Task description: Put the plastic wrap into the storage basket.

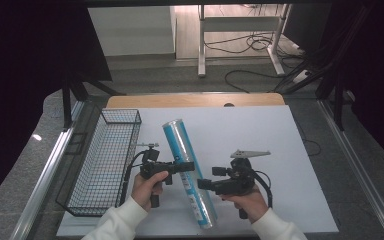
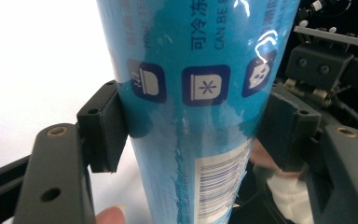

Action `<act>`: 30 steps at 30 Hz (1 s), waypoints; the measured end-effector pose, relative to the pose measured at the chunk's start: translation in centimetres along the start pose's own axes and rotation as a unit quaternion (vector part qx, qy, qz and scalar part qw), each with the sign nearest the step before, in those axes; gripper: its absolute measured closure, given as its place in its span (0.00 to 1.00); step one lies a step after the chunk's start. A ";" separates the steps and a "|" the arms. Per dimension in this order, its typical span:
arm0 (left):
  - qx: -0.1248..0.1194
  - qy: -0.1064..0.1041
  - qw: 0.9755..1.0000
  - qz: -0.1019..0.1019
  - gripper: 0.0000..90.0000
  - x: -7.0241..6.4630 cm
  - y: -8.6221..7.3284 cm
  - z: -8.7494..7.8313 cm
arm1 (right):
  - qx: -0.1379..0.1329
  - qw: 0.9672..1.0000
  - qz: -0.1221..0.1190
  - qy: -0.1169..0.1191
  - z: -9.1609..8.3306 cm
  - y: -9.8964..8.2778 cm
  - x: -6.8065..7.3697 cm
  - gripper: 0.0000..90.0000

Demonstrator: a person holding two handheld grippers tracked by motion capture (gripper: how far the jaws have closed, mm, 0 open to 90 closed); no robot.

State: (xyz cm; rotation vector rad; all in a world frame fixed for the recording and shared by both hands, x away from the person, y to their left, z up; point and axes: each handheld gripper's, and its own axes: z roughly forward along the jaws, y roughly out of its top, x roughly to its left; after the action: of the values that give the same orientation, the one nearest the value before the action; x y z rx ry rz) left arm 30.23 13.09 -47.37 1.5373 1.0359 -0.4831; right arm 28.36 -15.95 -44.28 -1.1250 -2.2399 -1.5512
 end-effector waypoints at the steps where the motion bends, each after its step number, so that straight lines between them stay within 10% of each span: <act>1: -0.001 0.003 1.000 0.000 0.36 -0.2 0.1 -0.5 | -0.011 1.000 -0.006 -0.008 -1.5 0.2 -0.4 0.07; 14: 0.024 0.066 0.997 0.036 0.36 -2.5 2.2 -5.2 | -0.024 0.998 0.014 -0.049 -6.0 -0.1 -3.2 0.09; 30: 0.060 0.147 0.984 0.078 0.36 -6.7 6.1 -12.4 | -0.018 0.997 0.030 -0.064 -6.2 -0.2 -3.9 0.11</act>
State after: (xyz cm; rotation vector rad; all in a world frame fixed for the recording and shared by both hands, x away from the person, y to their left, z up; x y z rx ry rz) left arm 28.76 22.70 -35.53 1.8191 1.1151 -0.2153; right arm 29.40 -23.16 -43.85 -1.3239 -2.2437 -1.5420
